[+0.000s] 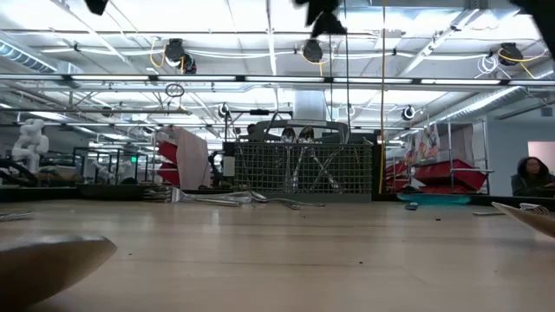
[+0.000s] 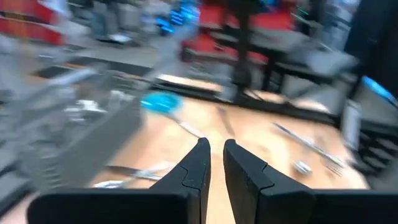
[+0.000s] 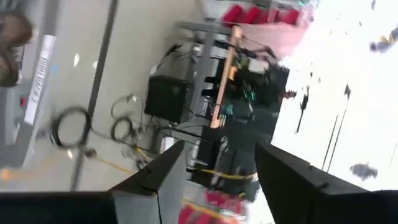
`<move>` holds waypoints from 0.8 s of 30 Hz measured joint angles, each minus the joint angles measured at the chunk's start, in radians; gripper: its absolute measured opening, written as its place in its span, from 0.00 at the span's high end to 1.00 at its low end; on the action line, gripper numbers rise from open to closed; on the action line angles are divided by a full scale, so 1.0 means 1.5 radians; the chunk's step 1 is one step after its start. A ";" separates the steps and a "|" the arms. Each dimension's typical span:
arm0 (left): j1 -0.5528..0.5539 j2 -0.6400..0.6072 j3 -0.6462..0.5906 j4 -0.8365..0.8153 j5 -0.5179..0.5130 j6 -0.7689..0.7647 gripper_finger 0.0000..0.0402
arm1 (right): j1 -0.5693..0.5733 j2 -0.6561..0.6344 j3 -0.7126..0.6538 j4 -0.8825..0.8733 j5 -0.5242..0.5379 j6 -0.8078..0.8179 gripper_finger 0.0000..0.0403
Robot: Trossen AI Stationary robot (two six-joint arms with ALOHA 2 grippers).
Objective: Sort silverware
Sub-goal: Put the knife into the silverware basket
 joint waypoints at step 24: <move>-0.239 0.495 0.033 0.029 0.291 -0.662 0.87 | 0.212 -0.262 -0.006 -0.498 -0.198 0.764 0.55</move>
